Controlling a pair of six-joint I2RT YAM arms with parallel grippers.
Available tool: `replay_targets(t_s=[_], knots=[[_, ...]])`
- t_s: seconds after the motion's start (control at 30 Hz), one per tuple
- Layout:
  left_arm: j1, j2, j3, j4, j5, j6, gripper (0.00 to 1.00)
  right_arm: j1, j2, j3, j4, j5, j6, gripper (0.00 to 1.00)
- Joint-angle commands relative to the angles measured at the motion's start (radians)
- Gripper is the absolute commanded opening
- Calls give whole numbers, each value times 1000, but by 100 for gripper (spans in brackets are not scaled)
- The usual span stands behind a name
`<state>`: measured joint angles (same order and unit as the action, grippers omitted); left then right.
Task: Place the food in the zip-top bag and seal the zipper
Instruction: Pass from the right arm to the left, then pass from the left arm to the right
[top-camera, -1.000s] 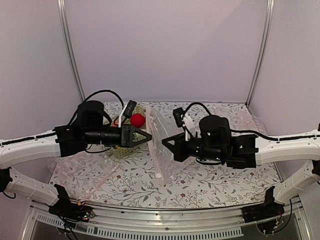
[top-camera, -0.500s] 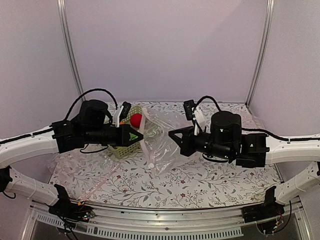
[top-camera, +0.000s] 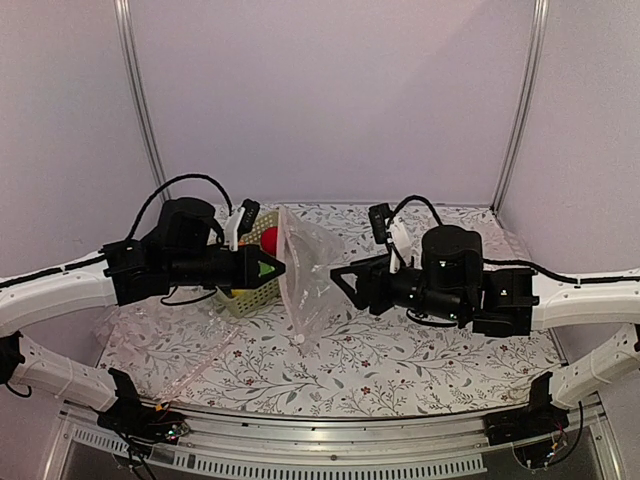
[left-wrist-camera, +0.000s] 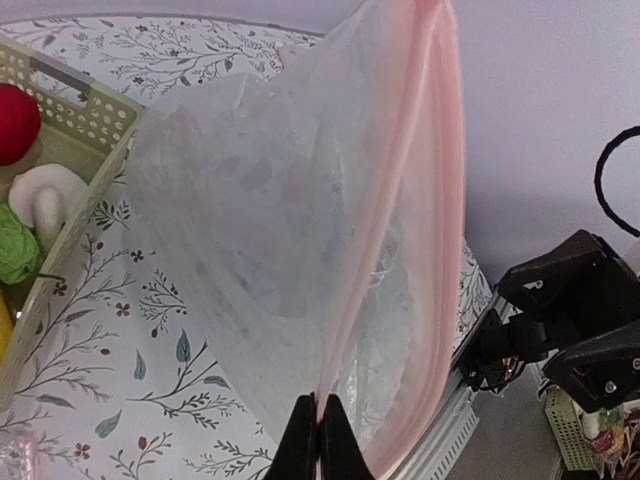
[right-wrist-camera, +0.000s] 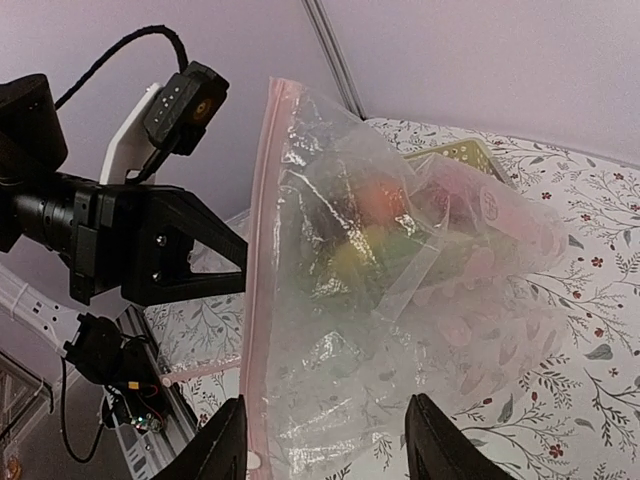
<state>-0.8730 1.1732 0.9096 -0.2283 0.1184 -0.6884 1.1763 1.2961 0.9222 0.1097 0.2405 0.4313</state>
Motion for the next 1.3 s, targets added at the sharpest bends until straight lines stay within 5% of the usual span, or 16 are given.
replay_targets(t_s=[0.0,0.23,0.5,1.27], knots=[[-4,12,-5,69,55,-4,0,-3,-33,47,-92,51,8,58],[-4,6,-24,117,75,-26,0,73,30,254,-359,179,6,62],[-4,14,-32,145,95,-37,0,149,293,566,-641,416,68,64],[-4,29,-35,149,105,-33,0,157,540,793,-760,577,94,56]])
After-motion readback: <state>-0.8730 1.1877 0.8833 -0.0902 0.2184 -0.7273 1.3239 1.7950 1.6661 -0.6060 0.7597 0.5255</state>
